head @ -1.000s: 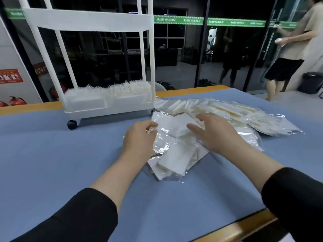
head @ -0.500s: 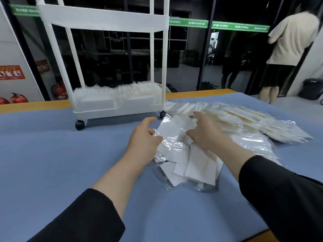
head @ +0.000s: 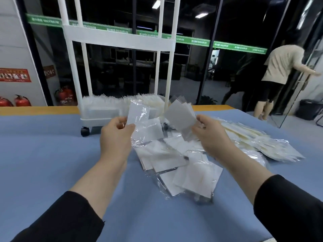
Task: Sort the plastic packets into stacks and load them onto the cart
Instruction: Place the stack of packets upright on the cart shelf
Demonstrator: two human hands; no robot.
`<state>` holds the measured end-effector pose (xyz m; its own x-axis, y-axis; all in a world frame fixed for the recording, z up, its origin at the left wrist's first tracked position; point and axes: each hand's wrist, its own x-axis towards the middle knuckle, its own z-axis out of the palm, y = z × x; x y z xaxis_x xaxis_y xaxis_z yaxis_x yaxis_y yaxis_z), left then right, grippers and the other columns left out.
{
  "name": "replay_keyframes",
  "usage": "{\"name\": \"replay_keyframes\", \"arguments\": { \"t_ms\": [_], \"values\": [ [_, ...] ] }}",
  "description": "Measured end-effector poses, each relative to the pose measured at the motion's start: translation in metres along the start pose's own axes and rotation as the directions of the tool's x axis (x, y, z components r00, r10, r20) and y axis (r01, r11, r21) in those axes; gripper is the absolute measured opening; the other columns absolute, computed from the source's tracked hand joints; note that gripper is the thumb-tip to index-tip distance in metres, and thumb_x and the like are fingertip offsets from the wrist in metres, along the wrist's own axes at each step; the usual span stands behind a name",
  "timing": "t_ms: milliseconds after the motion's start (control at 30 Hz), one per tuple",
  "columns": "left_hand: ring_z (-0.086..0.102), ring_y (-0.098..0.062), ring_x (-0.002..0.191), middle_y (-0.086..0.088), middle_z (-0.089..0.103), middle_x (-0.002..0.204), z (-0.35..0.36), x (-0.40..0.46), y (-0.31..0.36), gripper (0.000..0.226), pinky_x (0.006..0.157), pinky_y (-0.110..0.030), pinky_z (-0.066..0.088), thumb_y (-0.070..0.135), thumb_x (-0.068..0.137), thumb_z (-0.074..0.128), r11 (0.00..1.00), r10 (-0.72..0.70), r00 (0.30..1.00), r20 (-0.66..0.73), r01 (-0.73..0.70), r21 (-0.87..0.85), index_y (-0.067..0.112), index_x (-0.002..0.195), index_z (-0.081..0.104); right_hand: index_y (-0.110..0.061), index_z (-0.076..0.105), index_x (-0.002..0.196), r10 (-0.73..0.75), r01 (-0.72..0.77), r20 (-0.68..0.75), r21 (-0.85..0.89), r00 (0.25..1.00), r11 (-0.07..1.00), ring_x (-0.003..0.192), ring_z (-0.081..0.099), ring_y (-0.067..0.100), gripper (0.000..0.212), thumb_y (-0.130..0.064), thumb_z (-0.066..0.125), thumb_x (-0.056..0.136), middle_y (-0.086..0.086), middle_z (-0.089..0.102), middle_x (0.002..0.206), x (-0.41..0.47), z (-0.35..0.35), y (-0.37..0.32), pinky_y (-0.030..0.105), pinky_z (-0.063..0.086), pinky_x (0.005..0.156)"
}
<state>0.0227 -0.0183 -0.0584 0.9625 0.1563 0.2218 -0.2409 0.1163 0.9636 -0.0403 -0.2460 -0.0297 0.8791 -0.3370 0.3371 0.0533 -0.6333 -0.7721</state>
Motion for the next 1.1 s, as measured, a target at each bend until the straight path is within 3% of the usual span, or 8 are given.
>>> {"name": "replay_keyframes", "arguments": {
  "t_ms": [100,167,300,467,567,733,933,1100],
  "values": [
    [0.065,-0.019,0.079,-0.003,0.075,0.091,-0.026,0.009,0.007,0.022,0.077,-0.036,0.052,0.008,0.088,0.069,0.999,0.040,0.999,-0.020,-0.040,0.017,0.029,0.088,0.072,-0.030,0.066,0.107,-0.059,0.051,0.081,0.092,0.995,0.994,0.081,0.065,0.018,0.027,-0.009,0.059,0.092,0.000,0.071,0.098,-0.003,0.018,-0.014,0.033,0.054,0.071],
    [0.066,-0.016,0.078,0.003,0.074,0.087,-0.046,0.017,0.013,0.022,0.077,-0.033,0.052,0.008,0.089,0.070,0.997,0.065,0.997,-0.032,-0.064,0.044,0.031,0.087,0.071,-0.034,0.064,0.107,-0.095,0.078,0.139,0.127,0.986,0.989,0.096,0.066,0.023,0.029,-0.009,0.063,0.092,0.005,0.071,0.107,-0.005,0.036,-0.028,0.034,0.053,0.086],
    [0.070,-0.016,0.086,0.005,0.075,0.092,-0.089,0.027,0.013,0.016,0.079,-0.030,0.052,0.012,0.092,0.069,0.990,0.096,0.991,-0.092,-0.086,0.108,0.028,0.096,0.071,-0.040,0.064,0.101,-0.209,0.179,0.217,0.151,0.954,0.972,0.088,0.061,0.014,0.030,-0.012,0.062,0.095,0.007,0.070,0.105,-0.002,0.080,-0.052,0.015,0.045,0.071],
    [0.071,-0.020,0.084,0.001,0.078,0.093,-0.114,0.036,0.006,0.015,0.076,-0.035,0.054,0.009,0.094,0.065,0.996,0.038,0.991,-0.125,-0.027,0.088,0.021,0.101,0.071,-0.037,0.065,0.104,-0.324,0.287,0.301,0.161,0.897,0.944,0.084,0.053,-0.016,0.029,-0.010,0.065,0.093,-0.023,0.058,0.094,-0.006,0.138,-0.063,0.005,0.036,0.074],
    [0.069,-0.013,0.084,0.000,0.078,0.096,-0.109,0.035,0.005,0.011,0.077,-0.030,0.051,0.013,0.096,0.064,0.992,0.049,0.998,-0.045,-0.044,0.118,0.021,0.100,0.071,-0.041,0.058,0.108,-0.380,0.354,0.285,0.138,0.880,0.925,0.105,0.053,-0.008,0.036,-0.013,0.071,0.089,-0.024,0.054,0.107,-0.006,0.160,-0.048,0.012,0.041,0.087],
    [0.063,-0.004,0.079,0.008,0.076,0.092,-0.100,0.032,-0.002,0.013,0.073,-0.024,0.045,0.014,0.096,0.064,0.981,-0.016,0.994,0.109,-0.005,0.193,0.022,0.096,0.073,-0.045,0.036,0.139,-0.257,0.189,0.292,0.242,0.921,0.952,0.124,0.048,-0.002,0.075,-0.025,0.080,0.083,-0.018,0.047,0.134,-0.002,0.163,-0.031,0.026,0.041,0.104],
    [0.052,-0.012,0.070,-0.011,0.066,0.081,-0.100,0.032,-0.005,0.017,0.070,-0.032,0.042,0.020,0.099,0.058,0.902,0.062,0.980,0.191,-0.137,0.410,0.013,0.085,0.066,-0.045,0.051,0.122,-0.300,0.250,0.395,0.175,0.868,0.952,0.078,0.058,0.002,0.048,-0.022,0.075,0.087,-0.014,0.063,0.101,-0.002,0.164,-0.032,0.026,0.047,0.081],
    [0.034,-0.014,0.059,0.007,0.038,0.057,-0.108,0.030,0.006,0.036,0.058,-0.035,0.030,0.028,0.097,0.048,0.649,0.174,0.939,0.298,-0.337,0.682,0.018,0.065,0.037,-0.063,0.041,0.119,-0.322,0.249,0.344,0.240,0.882,0.938,0.084,0.062,0.018,0.066,-0.017,0.075,0.087,-0.008,0.063,0.096,-0.001,0.163,-0.032,0.040,0.053,0.085]
  ]
}}
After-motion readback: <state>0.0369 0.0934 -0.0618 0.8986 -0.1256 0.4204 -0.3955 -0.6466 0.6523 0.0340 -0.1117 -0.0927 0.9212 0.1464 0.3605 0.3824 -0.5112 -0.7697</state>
